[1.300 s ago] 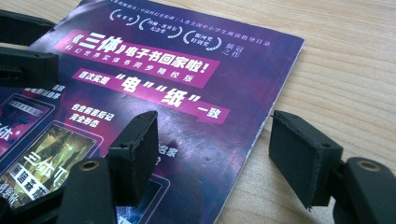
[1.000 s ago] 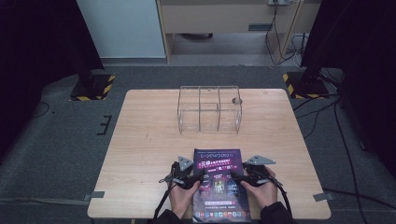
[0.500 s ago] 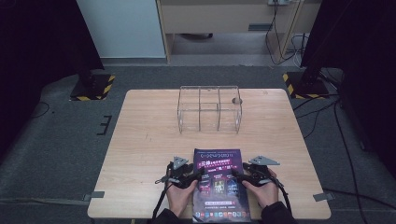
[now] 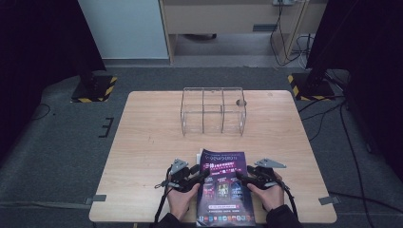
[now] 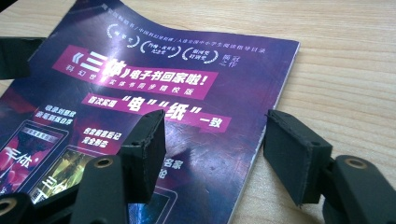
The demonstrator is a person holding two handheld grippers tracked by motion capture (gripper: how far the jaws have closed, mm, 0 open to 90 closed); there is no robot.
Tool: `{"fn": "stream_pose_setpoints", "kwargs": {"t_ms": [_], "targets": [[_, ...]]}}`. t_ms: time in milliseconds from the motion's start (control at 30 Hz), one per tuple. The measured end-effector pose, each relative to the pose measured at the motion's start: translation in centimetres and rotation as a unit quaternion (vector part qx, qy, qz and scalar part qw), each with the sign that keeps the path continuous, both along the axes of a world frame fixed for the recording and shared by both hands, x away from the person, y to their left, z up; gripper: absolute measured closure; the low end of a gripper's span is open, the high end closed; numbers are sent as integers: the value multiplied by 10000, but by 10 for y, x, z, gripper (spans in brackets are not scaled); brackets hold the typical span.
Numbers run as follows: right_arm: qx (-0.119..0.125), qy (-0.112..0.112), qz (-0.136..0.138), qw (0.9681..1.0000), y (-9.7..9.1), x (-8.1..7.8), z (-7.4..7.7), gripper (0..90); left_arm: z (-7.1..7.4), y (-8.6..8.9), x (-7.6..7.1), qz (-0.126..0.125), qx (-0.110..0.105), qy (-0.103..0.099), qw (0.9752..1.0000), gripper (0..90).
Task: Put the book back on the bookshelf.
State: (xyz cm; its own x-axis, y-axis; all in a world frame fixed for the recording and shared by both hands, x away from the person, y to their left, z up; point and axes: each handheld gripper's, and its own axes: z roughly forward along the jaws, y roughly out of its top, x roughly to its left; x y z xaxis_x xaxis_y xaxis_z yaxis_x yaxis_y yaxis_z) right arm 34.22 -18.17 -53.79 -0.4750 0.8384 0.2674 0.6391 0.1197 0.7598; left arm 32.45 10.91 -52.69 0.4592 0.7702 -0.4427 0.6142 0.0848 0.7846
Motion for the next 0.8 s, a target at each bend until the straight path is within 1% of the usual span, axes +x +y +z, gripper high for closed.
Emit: {"fn": "stream_pose_setpoints", "kwargs": {"t_ms": [67,100,200,300,467,567,633,733,800], "targets": [[12,8,1,10000,0,0,0,390,0,-1,-1,-113,-122,22,9999,461],[6,6,12,10000,-1,0,0,390,1,-3,-3,-137,-114,15,9998,461],[20,6,15,10000,-1,0,0,390,1,-4,-4,-199,59,-6,9998,449],[36,11,15,10000,-1,0,0,390,0,-4,-3,-216,47,65,9997,435],[37,13,12,10000,-1,0,0,390,-3,-6,-1,-269,328,85,9991,393],[29,8,12,10000,-1,0,0,390,-6,-4,0,-250,276,88,9993,393],[27,8,10,10000,-1,0,0,391,-5,-5,-1,-270,230,46,9994,393],[27,9,8,10000,-1,0,0,391,-5,-6,-3,-330,251,-30,9991,394],[24,8,7,10000,-1,0,0,392,-6,-5,-4,-350,221,6,9991,399]]}}
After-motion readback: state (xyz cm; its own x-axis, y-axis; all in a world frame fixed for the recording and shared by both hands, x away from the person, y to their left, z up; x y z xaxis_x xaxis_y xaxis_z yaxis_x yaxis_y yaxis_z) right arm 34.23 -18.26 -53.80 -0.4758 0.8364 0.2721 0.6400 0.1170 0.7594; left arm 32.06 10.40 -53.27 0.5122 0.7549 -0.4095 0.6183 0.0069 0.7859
